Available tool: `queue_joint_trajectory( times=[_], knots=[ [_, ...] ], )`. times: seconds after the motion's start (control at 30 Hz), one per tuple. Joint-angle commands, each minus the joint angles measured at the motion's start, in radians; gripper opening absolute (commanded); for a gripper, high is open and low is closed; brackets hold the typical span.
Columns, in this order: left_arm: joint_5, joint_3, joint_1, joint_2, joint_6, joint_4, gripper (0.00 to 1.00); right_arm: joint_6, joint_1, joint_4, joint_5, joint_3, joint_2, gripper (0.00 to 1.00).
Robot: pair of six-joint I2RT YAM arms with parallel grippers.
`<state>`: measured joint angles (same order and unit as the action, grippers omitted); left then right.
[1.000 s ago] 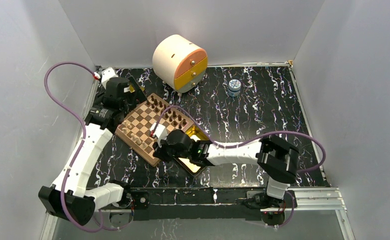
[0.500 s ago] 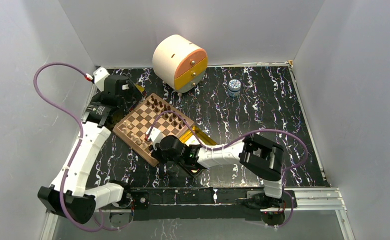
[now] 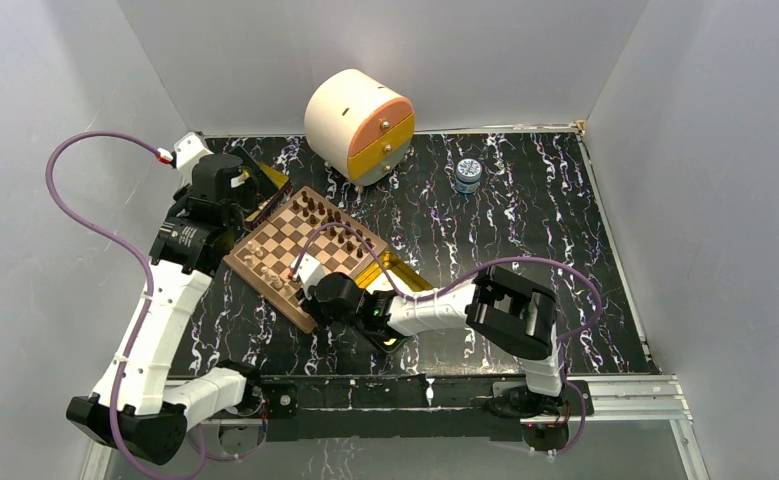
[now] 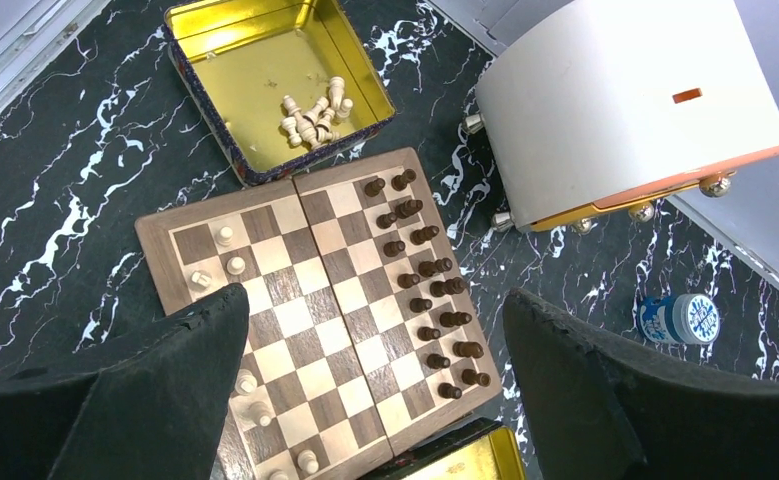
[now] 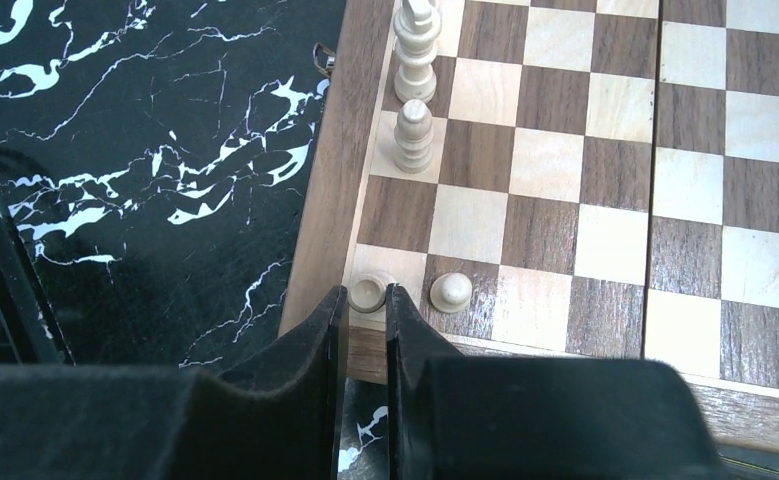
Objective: Set up the chess pieces on the board
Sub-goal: Place the chess piece on the chessboard.
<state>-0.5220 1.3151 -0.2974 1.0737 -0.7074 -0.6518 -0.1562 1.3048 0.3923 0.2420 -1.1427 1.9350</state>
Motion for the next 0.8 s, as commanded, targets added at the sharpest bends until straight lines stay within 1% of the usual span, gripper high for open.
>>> queue_joint_trajectory(
  times=[0.0,0.4,0.6,0.77],
  knots=[
    [-0.018,-0.011,0.003,-0.009,0.005,0.012,0.94,-0.015,0.005,0.037,0.030,-0.058,0.016,0.14],
    [-0.036,-0.016,0.003,-0.013,0.007,0.014,0.94,-0.058,0.004,-0.008,0.014,-0.079,0.033,0.17],
    [-0.038,-0.009,0.003,-0.019,0.011,0.012,0.94,-0.068,0.004,-0.060,0.026,-0.107,0.049,0.18],
    [-0.059,-0.006,0.003,-0.032,0.018,0.014,0.94,-0.082,0.005,-0.085,0.036,-0.112,0.043,0.17]
  ],
)
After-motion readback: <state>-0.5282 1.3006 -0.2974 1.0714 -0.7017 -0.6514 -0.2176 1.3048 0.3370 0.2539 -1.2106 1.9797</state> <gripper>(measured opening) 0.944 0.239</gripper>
